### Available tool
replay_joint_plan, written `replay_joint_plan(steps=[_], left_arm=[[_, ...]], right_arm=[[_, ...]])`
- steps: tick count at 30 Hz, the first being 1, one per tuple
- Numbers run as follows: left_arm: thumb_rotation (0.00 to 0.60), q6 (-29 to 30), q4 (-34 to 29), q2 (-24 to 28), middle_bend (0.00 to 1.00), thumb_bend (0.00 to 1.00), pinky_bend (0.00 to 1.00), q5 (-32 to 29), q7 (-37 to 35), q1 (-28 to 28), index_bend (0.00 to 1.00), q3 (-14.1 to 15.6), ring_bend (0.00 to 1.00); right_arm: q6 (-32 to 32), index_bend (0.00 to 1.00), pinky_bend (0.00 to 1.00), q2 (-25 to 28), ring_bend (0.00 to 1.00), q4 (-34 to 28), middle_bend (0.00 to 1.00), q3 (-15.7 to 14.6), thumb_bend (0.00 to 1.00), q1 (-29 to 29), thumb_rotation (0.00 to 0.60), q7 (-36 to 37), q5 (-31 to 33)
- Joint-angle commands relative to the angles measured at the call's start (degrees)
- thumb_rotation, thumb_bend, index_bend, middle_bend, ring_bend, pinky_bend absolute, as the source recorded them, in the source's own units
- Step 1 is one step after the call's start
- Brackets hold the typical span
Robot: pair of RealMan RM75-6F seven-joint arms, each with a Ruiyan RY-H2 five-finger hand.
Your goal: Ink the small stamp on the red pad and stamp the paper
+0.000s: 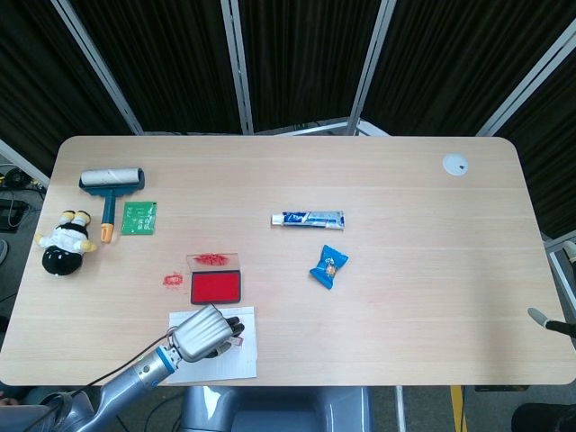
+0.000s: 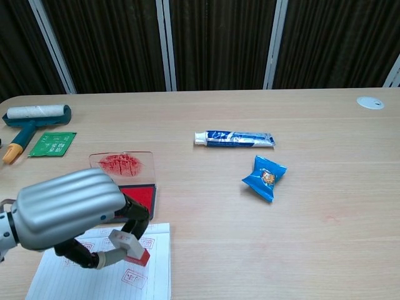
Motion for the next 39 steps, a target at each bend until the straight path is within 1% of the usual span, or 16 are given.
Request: replay_joint_plan(steps=[1,7,13,18,26,39], left_arm=[[0.6,1.1,-1.8,1.9,0.57,0.49,0.85,0.3,-1.2,0.0,0.6,-0.4,0.86],[0.6,1.1,-2.2,4.0,0.57,0.49,0.85,0.3,-2.4,0.5,0.6,0.8,0.86],[0.6,1.1,0.2,4.4,0.57,0.49,0.85,0.9,-3.8,1.7,0.6,2.9,0.86],[0.6,1.4,2.6,3.9,0.57,0.49,0.85,1.3,-5.0,2.5,0.6,4.0,0.86],[0.6,1.5,5.1,2.8,0.57,0.49,0.85,1.8,-6.3,3.0,0.6,4.2,0.86],[0.6,0.2,8.1,0.2,0.57,0.49,0.85,1.4,-5.1,3.4,0.6,3.9,0.86]], right_arm=[[0.0,0.0,0.0,0.0,0.0,-0.1,0.0,0.0,0.0,0.0,0.6,-0.1,-0.1],[0.4,0.0,0.0,0.0,0.0,-0.4,0.0,-0.1,0.0,-0.1,0.6,-0.3,-0.4],[0.5,0.0,0.0,0.1,0.0,-0.5,0.0,-0.2,0.0,-0.2,0.6,-0.4,-0.5],[0.7,0.0,0.0,0.1,0.0,-0.6,0.0,-0.2,0.0,-0.2,0.6,-0.5,-0.6],[0.8,0.0,0.0,0.1,0.0,-0.8,0.0,-0.2,0.0,-0.3,0.6,-0.6,-0.6],[0.4,0.0,0.0,0.1,0.0,-0.5,0.0,-0.1,0.0,-0.2,0.6,-0.3,-0.3]])
